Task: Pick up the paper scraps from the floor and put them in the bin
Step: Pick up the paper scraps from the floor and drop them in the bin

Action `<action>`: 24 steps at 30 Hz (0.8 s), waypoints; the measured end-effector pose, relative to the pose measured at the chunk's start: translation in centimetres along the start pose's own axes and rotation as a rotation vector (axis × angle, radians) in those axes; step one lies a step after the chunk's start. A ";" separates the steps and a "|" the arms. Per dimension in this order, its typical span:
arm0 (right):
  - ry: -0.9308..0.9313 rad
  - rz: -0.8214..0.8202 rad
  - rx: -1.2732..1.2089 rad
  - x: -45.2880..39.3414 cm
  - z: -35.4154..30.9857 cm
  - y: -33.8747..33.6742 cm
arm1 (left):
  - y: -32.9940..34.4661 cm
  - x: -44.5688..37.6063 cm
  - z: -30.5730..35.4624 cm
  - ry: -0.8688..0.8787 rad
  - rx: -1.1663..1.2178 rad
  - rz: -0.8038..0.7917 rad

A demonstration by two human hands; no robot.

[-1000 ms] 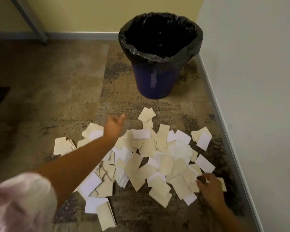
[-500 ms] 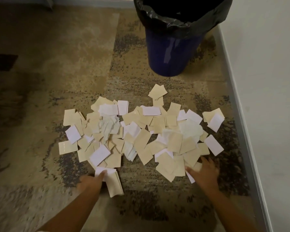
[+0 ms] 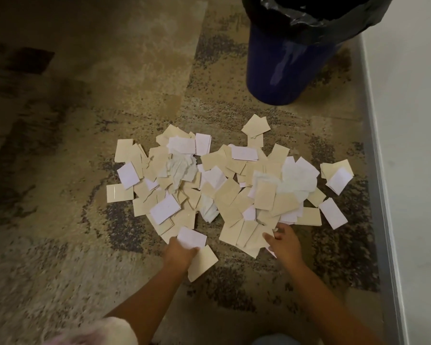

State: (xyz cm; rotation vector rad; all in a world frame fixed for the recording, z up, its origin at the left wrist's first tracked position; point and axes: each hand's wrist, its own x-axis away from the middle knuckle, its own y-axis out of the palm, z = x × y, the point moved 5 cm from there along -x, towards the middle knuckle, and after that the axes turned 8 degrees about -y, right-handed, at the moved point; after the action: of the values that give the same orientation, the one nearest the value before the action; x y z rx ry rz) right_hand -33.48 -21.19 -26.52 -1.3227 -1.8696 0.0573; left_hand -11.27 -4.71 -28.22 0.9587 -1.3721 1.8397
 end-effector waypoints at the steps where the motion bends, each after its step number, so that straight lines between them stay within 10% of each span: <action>1: -0.005 -0.002 0.006 0.0 0.2 -0.3 | 0.0 0.1 -0.2 0.028 -0.018 -0.004; 10: -0.005 0.132 -0.126 1.5 2.2 -1.8 | -0.2 1.8 -1.0 0.191 0.196 -0.100; 18: -0.217 0.113 -0.137 2.1 0.1 -2.6 | 1.9 1.8 0.2 0.349 -0.653 -0.084; 24: -0.215 0.338 -0.163 2.4 0.5 -3.9 | 3.0 2.2 -0.3 0.342 -0.647 -0.034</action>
State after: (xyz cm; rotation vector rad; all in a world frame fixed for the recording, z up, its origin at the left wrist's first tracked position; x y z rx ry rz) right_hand -37.02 -20.81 -23.69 -1.7973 -1.8352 0.2348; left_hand -14.95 -5.00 -27.91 0.3142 -1.5612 1.3088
